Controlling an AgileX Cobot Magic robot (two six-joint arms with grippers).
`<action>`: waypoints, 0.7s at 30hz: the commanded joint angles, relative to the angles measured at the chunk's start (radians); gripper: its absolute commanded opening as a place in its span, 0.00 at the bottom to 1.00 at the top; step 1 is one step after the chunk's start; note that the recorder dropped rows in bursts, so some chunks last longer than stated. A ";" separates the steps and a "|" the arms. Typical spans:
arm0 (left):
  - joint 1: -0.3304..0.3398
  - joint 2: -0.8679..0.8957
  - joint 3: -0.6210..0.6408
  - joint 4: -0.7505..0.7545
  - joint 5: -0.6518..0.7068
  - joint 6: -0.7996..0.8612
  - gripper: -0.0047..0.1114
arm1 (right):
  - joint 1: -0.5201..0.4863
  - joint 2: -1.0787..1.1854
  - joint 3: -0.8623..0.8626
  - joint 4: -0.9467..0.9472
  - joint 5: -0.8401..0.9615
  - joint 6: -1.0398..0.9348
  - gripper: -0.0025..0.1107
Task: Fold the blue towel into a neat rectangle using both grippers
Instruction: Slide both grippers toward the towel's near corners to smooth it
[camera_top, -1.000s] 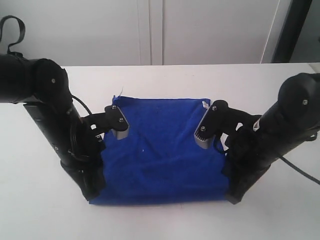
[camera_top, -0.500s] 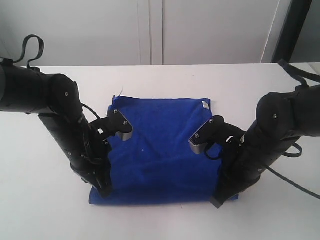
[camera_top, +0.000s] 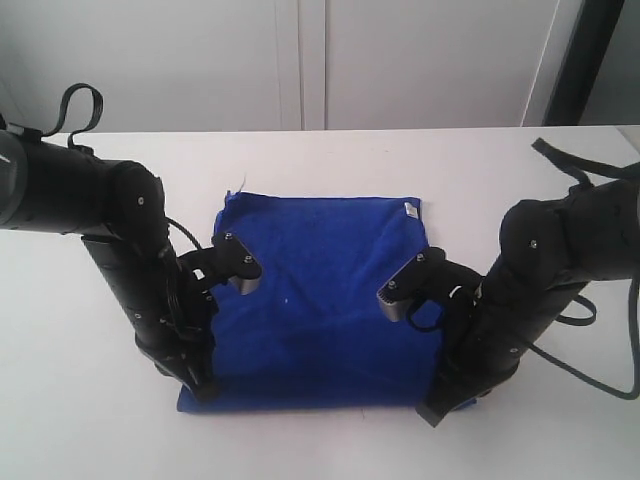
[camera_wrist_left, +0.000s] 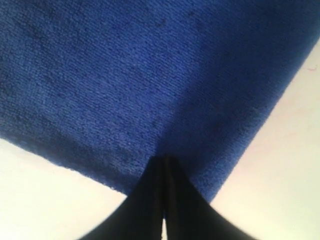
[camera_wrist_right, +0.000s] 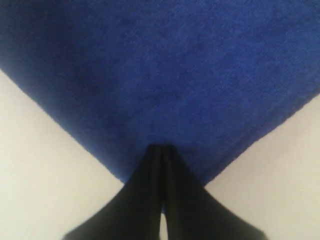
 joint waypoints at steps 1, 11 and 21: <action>0.002 -0.006 -0.002 -0.005 0.035 -0.011 0.04 | 0.001 0.028 0.004 -0.011 -0.004 0.003 0.02; 0.002 -0.057 -0.014 -0.003 0.063 -0.011 0.04 | 0.001 -0.085 0.000 -0.007 -0.016 0.024 0.02; 0.002 -0.218 -0.014 -0.006 0.189 0.089 0.04 | 0.001 -0.275 0.000 -0.009 0.112 -0.167 0.02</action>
